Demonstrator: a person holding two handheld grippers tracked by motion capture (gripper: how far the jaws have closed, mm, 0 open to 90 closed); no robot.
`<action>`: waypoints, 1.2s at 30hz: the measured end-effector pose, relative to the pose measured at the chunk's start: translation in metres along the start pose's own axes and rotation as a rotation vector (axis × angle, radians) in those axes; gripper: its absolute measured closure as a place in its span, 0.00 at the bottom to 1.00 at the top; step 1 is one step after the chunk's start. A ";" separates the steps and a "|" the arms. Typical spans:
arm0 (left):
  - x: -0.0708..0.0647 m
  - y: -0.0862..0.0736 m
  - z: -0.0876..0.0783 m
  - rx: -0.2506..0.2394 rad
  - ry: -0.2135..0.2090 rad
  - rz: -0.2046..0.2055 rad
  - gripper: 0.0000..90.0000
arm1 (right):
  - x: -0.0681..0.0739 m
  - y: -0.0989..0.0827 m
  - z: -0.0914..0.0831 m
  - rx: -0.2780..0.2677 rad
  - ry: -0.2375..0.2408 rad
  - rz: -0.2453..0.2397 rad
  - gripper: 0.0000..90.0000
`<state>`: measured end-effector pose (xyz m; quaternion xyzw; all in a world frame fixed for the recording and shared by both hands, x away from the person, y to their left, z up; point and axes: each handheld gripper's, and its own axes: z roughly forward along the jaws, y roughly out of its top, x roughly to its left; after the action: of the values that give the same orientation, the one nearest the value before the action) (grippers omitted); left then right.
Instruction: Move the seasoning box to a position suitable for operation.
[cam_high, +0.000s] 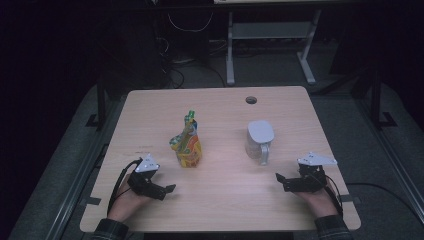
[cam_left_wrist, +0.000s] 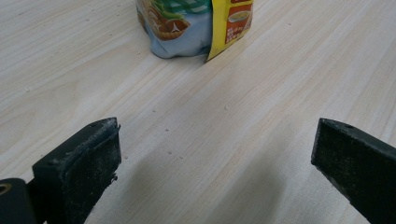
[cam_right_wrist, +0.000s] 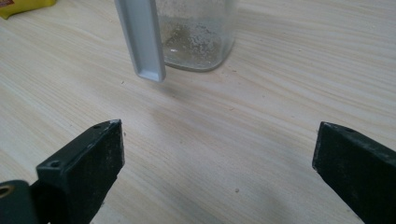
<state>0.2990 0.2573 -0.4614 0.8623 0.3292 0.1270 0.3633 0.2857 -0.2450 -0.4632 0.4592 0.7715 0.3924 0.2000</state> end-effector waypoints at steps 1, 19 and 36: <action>0.000 0.000 0.000 0.000 -0.001 0.000 0.01 | 0.000 0.000 0.000 0.000 0.003 0.002 0.02; 0.003 0.000 -0.004 -0.033 -0.004 -0.029 0.01 | 0.007 0.007 -0.003 -0.036 0.036 0.009 0.04; 0.000 0.000 -0.006 -0.038 -0.019 -0.028 0.01 | 0.025 0.029 0.006 -0.057 0.067 0.011 0.09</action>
<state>0.2959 0.2604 -0.4574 0.8517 0.3352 0.1198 0.3846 0.2932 -0.2127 -0.4433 0.4440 0.7637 0.4305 0.1850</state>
